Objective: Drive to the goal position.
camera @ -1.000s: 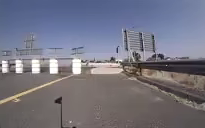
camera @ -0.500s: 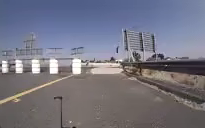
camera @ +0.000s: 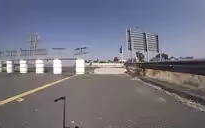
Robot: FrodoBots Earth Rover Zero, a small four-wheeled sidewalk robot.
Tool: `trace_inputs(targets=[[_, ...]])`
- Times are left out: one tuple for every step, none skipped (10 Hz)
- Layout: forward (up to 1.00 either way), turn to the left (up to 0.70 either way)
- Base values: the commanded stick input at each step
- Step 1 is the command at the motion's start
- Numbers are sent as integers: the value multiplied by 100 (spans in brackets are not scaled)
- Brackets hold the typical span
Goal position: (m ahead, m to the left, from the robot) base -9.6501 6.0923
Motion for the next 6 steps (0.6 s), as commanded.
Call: trace_inputs(targets=[[4, 32], [0, 70], [0, 70], [0, 70], [0, 70], [0, 70]])
